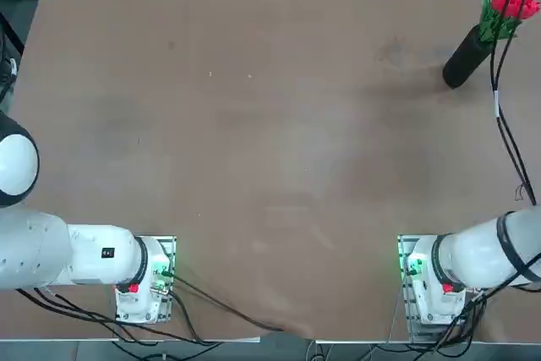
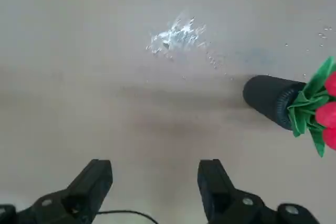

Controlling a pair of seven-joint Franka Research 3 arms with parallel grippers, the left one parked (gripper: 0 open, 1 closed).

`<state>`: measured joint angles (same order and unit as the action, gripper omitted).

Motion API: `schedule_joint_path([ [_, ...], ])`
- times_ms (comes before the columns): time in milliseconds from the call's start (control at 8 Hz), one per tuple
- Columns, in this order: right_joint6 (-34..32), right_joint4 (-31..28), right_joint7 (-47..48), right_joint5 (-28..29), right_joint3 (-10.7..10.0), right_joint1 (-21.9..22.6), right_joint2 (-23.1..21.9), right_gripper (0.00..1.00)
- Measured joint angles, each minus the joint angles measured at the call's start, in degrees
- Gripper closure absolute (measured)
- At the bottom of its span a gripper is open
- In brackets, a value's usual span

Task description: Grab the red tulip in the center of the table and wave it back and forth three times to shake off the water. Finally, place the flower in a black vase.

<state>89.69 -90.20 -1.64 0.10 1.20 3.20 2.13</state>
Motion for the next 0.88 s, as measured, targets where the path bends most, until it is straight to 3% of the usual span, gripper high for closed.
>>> schedule_joint_path([
  [125,1.8,-2.8,1.7,0.0,1.4,-1.6,-2.1,0.00],
  [375,2.0,-6.0,2.0,0.0,1.9,-1.7,-5.1,0.00],
  [875,0.7,-6.7,2.0,0.0,2.0,-2.0,-5.7,0.00],
])
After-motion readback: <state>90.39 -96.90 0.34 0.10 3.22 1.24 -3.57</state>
